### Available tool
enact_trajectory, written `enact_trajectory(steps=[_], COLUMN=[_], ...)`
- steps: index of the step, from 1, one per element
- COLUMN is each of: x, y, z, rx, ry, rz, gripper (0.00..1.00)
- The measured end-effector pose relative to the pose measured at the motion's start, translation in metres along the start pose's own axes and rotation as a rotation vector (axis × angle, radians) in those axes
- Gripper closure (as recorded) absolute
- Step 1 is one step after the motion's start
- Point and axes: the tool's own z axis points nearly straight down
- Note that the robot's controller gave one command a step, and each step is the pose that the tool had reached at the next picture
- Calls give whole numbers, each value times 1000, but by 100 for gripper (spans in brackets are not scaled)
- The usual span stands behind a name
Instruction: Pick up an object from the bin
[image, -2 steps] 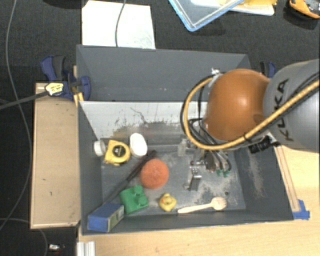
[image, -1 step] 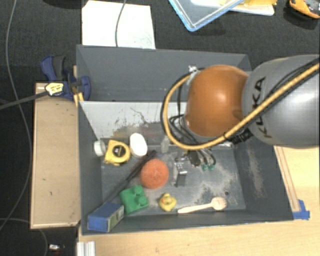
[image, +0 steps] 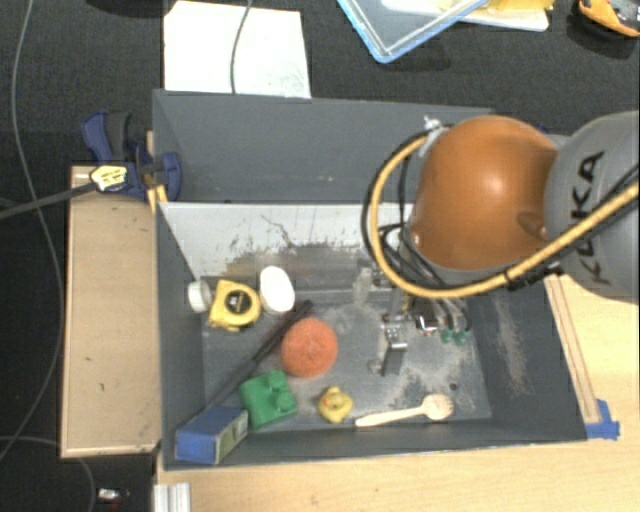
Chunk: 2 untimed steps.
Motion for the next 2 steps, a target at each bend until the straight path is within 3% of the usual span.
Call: enact_trajectory(steps=[1, 2], x=[-28, -1], y=[7, 12], z=[64, 126], rx=[-1, 2], ry=[-6, -18], rz=[-227, -508], gripper=[0, 0])
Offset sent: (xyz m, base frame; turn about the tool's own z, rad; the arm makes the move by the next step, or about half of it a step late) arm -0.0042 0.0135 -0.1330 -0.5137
